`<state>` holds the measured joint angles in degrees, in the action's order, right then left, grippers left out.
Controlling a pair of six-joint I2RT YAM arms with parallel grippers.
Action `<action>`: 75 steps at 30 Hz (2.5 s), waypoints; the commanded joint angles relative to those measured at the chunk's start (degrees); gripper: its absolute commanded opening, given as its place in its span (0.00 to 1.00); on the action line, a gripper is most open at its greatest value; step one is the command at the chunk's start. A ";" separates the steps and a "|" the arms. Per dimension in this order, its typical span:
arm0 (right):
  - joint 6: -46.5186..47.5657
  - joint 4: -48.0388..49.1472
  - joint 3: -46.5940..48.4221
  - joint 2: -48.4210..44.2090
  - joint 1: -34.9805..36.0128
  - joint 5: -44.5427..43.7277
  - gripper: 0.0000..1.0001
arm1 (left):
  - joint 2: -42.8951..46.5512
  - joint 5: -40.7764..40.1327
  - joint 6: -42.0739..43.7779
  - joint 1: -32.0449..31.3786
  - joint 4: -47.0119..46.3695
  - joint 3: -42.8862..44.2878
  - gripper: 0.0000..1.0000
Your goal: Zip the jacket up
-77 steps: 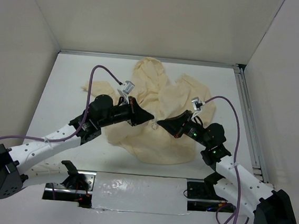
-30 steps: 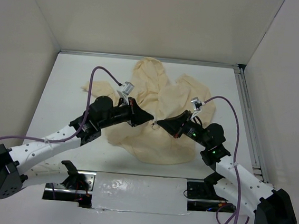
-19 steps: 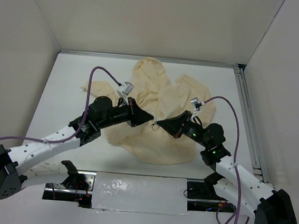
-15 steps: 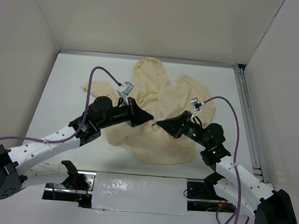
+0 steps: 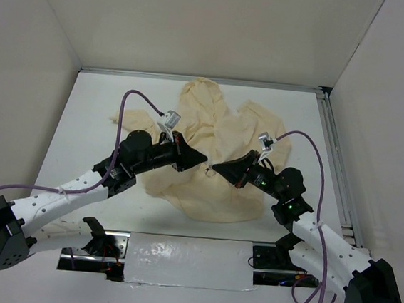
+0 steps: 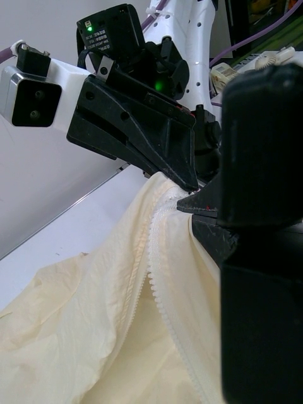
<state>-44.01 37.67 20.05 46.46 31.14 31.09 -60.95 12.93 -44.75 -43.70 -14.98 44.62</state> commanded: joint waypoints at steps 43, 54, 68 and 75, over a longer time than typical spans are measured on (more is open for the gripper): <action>-6.00 14.89 -1.68 0.21 -2.22 0.99 0.00 | 0.74 6.14 2.56 -0.24 -4.79 -1.03 0.00; -7.85 16.56 -0.63 1.09 -3.01 2.13 0.00 | 0.83 13.70 1.34 -0.07 -10.42 -3.31 0.00; -7.32 14.19 -0.10 0.56 -2.31 2.48 0.00 | -1.19 14.23 1.16 -0.07 -10.51 -1.91 0.22; -7.14 14.01 0.69 1.18 -1.43 3.19 0.00 | -2.95 14.14 1.16 -0.07 -10.86 -1.20 0.13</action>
<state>-51.59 48.36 18.24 47.75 28.88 33.87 -63.26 25.50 -43.79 -43.42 -22.35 41.63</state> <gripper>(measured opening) 0.017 0.139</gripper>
